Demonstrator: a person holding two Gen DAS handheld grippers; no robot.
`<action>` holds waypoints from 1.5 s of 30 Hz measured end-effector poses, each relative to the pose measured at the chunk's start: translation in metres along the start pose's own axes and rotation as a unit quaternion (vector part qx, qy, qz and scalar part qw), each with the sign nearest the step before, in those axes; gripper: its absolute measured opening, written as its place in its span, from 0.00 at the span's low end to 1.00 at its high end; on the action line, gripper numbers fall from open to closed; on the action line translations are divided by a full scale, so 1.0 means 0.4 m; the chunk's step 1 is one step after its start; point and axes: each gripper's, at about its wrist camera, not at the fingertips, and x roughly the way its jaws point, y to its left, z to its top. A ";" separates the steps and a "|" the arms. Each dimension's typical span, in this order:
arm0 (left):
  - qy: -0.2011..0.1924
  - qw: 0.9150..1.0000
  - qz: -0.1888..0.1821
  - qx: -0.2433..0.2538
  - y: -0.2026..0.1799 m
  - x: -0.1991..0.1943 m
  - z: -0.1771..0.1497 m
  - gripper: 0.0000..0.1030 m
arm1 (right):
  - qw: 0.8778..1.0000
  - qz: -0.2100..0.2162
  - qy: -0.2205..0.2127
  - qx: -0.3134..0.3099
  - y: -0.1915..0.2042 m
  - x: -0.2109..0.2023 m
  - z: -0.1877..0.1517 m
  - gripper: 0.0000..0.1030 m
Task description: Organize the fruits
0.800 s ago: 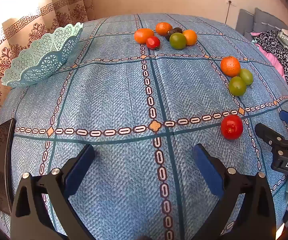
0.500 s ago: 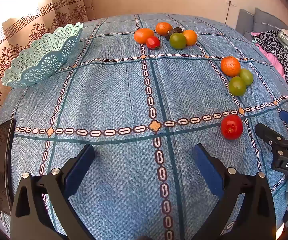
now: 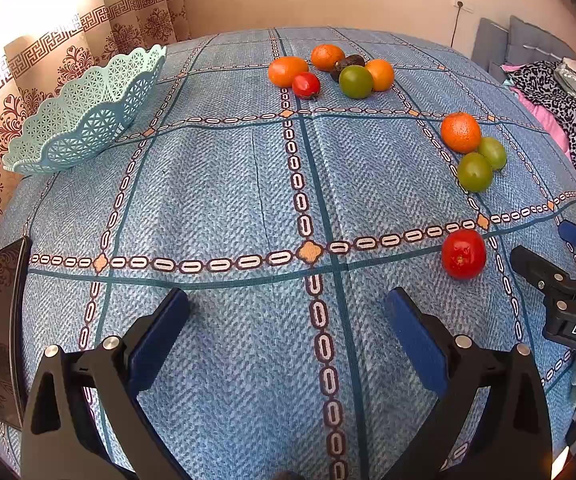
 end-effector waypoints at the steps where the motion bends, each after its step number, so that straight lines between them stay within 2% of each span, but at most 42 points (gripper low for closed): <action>1: 0.000 1.000 0.000 0.000 0.000 0.000 0.000 0.98 | 1.000 0.000 0.000 0.000 0.000 0.000 0.000 0.95; 45: 0.003 1.000 -0.007 -0.001 0.005 0.004 0.001 0.97 | 1.000 0.000 0.007 -0.001 0.005 0.006 0.008 0.95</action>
